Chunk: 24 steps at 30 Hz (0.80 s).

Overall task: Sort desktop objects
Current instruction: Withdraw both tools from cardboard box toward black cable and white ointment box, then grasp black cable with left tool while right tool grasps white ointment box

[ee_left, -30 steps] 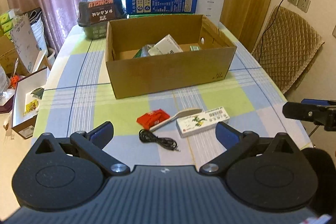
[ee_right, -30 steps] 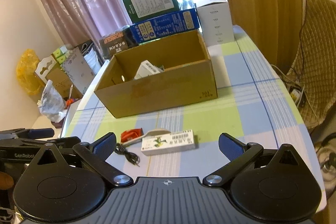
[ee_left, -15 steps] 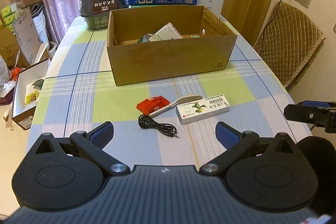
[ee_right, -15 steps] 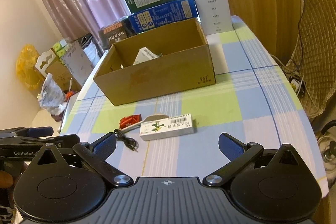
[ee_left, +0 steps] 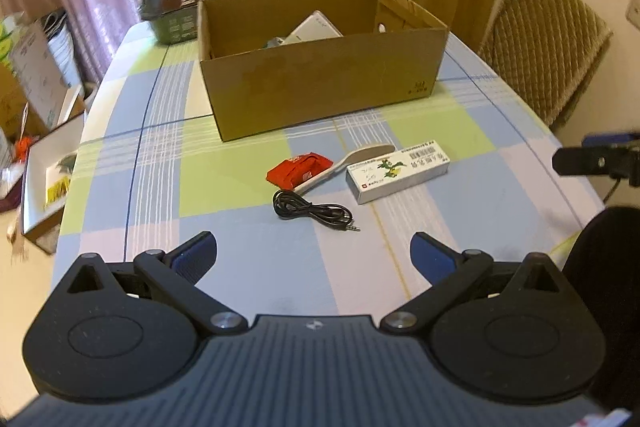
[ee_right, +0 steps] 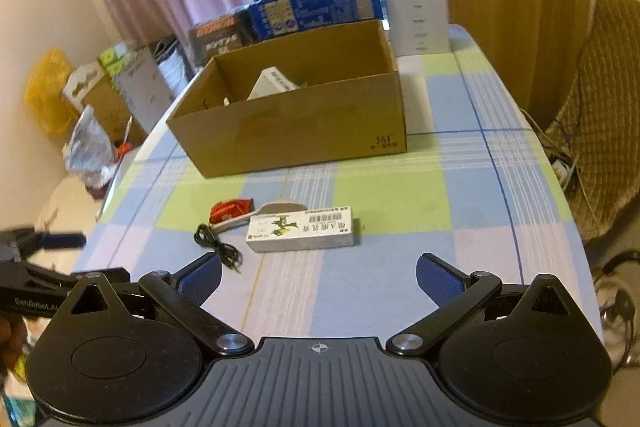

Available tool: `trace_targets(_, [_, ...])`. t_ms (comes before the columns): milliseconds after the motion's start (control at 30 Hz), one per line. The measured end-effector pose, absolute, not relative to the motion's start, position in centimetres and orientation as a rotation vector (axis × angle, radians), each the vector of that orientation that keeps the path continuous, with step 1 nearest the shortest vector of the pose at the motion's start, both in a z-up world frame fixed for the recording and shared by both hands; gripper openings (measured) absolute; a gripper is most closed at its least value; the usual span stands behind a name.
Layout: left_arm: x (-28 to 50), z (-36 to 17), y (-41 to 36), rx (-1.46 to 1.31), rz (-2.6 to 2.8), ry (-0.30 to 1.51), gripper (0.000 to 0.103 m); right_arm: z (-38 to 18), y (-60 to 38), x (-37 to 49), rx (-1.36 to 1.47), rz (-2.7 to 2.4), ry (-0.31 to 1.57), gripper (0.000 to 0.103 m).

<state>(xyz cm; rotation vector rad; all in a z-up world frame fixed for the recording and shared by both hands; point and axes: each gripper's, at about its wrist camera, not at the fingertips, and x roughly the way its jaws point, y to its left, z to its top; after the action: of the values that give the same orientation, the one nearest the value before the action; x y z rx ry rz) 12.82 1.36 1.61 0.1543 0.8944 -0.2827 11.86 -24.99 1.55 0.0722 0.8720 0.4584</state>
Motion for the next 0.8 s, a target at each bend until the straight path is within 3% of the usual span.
trace_targets(167, [13.4, 0.6, 1.1, 0.259, -0.366, 0.88, 0.101, 1.0, -24.1, 12.7, -0.025, 0.509, 0.885, 0.101])
trace_targets(300, [14.2, -0.5, 0.9, 0.339, -0.405, 0.88, 0.093, 0.1, -23.1, 13.5, -0.141, 0.557, 0.904, 0.101])
trace_targets(567, [15.8, -2.3, -0.2, 0.521, -0.578, 0.836, 0.087, -1.5, -20.5, 15.5, -0.411, 0.697, 0.901, 0.1])
trace_targets(667, [16.7, -2.9, -0.6, 0.601, -0.666, 0.808, 0.082, -2.2, -19.3, 16.4, -0.511, 0.759, 0.895, 0.093])
trace_targets(800, [18.4, -4.1, -1.2, 0.708, -0.78, 0.815, 0.061, -3.3, -17.9, 17.8, -0.594, 0.822, 0.892, 0.086])
